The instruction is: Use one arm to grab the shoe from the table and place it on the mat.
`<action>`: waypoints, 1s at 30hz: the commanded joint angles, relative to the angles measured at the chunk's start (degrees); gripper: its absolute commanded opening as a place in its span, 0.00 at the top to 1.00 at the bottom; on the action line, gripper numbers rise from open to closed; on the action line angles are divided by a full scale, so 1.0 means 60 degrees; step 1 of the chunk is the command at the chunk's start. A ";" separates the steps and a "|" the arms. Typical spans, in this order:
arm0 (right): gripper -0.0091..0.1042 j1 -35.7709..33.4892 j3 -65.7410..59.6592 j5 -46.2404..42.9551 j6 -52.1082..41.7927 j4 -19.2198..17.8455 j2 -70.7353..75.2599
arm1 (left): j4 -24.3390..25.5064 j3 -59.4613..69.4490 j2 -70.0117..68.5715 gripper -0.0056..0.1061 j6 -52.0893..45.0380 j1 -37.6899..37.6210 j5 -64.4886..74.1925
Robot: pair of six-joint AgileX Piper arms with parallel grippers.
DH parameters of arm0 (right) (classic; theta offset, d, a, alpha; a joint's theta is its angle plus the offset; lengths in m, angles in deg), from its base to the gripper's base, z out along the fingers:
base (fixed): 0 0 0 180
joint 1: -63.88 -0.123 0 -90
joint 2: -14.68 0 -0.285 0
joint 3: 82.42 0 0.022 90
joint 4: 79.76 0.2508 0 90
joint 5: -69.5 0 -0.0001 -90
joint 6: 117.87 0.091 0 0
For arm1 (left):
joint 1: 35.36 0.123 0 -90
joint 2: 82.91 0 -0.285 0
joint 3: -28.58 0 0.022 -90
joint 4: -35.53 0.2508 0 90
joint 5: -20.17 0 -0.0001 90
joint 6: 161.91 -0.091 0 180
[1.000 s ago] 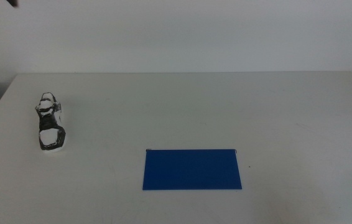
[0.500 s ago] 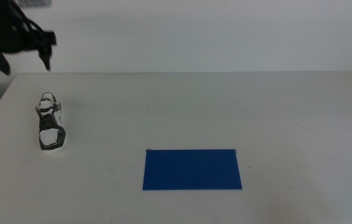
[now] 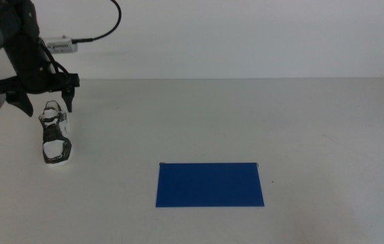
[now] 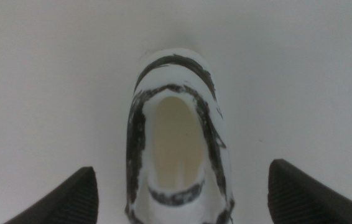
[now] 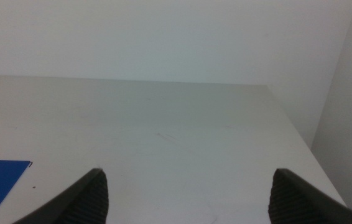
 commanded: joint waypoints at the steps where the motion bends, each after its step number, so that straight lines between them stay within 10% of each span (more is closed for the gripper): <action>1: 0.33 0.0045 0.0091 -0.0757 -0.0121 -0.0081 0.0201 | -0.0054 -0.0339 -0.0502 0.11 -0.0002 0.0025 0.0657; 17: 0.33 0.0045 0.0091 -0.0757 -0.0121 -0.0081 0.0201 | -0.0312 -0.0333 0.0321 0.16 -0.0224 0.0025 0.0731; 30: 0.33 0.0045 0.0091 -0.0757 -0.0121 -0.0081 0.0201 | -0.0312 -0.0343 0.0037 0.85 0.0033 0.0025 0.0731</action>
